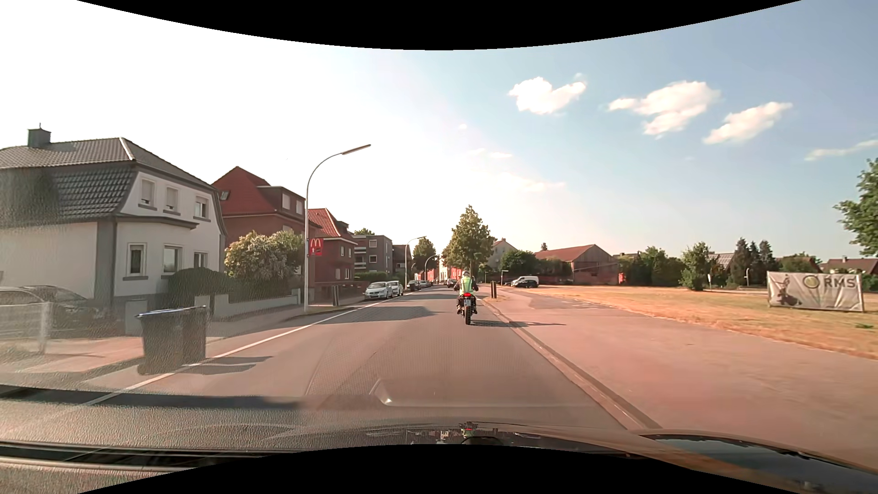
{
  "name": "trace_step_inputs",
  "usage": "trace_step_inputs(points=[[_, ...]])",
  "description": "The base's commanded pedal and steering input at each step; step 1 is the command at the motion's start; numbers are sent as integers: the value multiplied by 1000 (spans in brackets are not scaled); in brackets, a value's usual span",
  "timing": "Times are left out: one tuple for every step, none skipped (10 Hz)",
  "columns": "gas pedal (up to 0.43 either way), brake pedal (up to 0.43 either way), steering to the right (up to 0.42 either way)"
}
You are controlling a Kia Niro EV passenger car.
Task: Follow the waypoints while adhering to traffic rules and regulations
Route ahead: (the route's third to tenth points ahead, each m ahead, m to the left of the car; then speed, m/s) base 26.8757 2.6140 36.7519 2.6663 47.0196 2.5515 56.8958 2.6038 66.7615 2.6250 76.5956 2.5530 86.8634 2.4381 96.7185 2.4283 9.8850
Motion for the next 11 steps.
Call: trace_step_inputs(points=[[209, 0, -1], [209, 0, -2], [209, 0, -2], [209, 0, -2], [209, 0, -3], [209, 0, -3], [209, 0, -3], [209, 0, -3], [209, 0, -2], [209, 0, -2], [209, 0, -1]])
